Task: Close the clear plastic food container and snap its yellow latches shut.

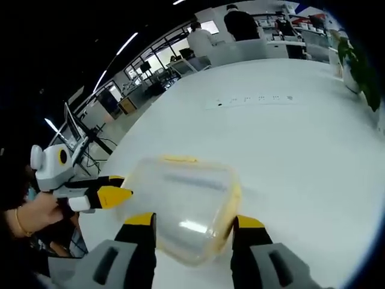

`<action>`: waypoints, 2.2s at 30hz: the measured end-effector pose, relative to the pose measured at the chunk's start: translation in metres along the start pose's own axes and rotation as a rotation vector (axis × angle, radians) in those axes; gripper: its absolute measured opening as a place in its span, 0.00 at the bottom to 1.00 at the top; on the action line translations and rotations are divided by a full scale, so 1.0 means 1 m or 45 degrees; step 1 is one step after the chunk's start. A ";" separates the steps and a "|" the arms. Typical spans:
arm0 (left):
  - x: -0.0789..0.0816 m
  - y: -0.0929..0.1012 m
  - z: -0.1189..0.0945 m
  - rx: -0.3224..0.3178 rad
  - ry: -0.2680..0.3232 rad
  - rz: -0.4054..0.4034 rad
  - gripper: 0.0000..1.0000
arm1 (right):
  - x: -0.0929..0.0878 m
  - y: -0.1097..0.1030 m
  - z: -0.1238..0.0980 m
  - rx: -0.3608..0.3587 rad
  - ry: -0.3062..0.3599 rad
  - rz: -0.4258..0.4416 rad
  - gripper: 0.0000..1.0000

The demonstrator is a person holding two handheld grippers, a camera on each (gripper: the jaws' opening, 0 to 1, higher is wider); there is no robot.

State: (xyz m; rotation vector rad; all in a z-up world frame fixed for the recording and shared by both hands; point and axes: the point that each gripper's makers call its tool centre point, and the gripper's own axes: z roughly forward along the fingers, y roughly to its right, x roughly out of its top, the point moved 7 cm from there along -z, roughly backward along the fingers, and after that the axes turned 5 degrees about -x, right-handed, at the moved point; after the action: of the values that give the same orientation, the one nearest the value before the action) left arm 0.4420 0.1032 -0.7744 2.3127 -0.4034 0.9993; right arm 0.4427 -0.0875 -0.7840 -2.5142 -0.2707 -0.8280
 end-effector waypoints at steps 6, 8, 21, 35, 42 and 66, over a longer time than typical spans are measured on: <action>0.010 -0.006 0.008 0.025 0.010 0.027 0.30 | 0.011 0.004 0.008 -0.004 0.024 0.004 0.47; 0.014 -0.010 0.011 0.030 0.027 0.030 0.30 | 0.016 0.006 0.012 -0.009 0.043 0.013 0.47; 0.027 -0.023 0.024 0.042 0.067 0.032 0.30 | 0.033 0.012 0.023 -0.012 0.091 0.017 0.47; 0.031 -0.024 0.025 0.026 0.056 0.075 0.31 | 0.035 0.011 0.022 -0.016 0.073 0.031 0.49; 0.033 -0.031 0.024 -0.034 0.028 -0.013 0.33 | 0.032 0.016 0.020 -0.017 0.180 0.006 0.49; 0.017 -0.002 -0.047 -0.098 0.147 0.121 0.51 | 0.016 -0.003 -0.036 -0.056 0.275 -0.109 0.69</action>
State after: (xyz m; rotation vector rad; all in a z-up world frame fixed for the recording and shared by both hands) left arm 0.4280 0.1330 -0.7373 2.1726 -0.4996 1.1373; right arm 0.4363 -0.1017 -0.7478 -2.4409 -0.2920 -1.1410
